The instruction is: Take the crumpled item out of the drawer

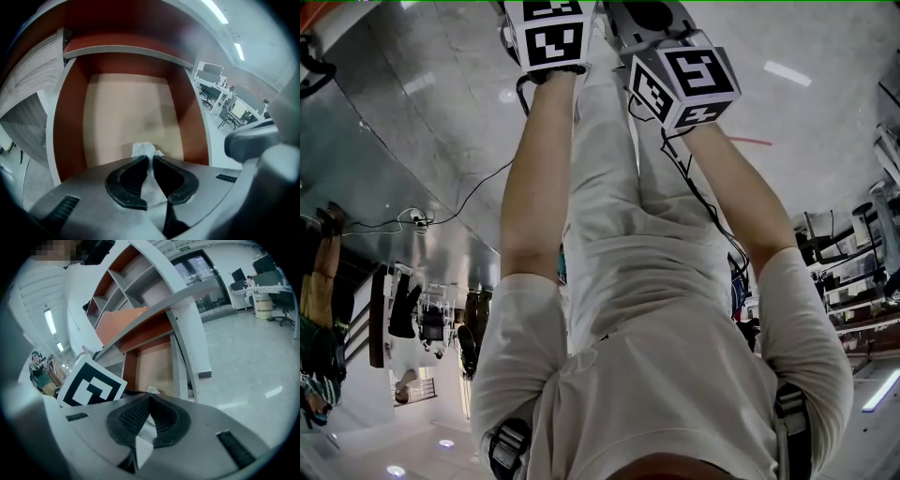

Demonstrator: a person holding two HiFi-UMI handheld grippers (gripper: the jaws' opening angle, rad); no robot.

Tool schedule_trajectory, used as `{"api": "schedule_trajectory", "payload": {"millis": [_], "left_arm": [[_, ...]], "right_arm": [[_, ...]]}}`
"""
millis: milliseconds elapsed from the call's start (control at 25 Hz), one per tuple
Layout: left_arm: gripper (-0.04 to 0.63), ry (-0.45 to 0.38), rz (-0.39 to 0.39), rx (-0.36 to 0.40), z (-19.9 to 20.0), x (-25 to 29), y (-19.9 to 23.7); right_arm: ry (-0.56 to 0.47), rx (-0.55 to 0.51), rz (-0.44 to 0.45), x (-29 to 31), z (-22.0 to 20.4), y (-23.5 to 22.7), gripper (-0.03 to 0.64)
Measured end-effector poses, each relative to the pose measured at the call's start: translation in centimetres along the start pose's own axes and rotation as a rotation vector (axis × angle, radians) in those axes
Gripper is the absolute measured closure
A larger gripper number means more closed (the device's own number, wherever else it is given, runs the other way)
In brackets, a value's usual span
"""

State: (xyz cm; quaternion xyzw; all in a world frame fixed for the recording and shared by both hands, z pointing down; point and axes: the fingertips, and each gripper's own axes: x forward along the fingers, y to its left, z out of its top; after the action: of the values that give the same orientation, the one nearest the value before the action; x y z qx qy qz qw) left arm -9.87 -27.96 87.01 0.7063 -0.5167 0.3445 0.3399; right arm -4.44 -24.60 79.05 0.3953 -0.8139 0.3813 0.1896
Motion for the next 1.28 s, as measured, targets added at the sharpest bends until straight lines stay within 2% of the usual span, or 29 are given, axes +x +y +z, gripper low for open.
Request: {"api": "schedule_trajectory", "payload": {"millis": [560,1280], "left_arm": [[0.58,-0.027,-0.006,-0.011,0.0,-0.5,-0.1],[0.581,-0.07,-0.028,-0.02,0.4,-2.6,-1.3]], "right_arm": [[-0.006,0.01,-0.024,-0.5,-0.1,-1.0,0.615],[-0.013,0.037,-0.029,-2.4,0.0,-0.9,0.615]]}}
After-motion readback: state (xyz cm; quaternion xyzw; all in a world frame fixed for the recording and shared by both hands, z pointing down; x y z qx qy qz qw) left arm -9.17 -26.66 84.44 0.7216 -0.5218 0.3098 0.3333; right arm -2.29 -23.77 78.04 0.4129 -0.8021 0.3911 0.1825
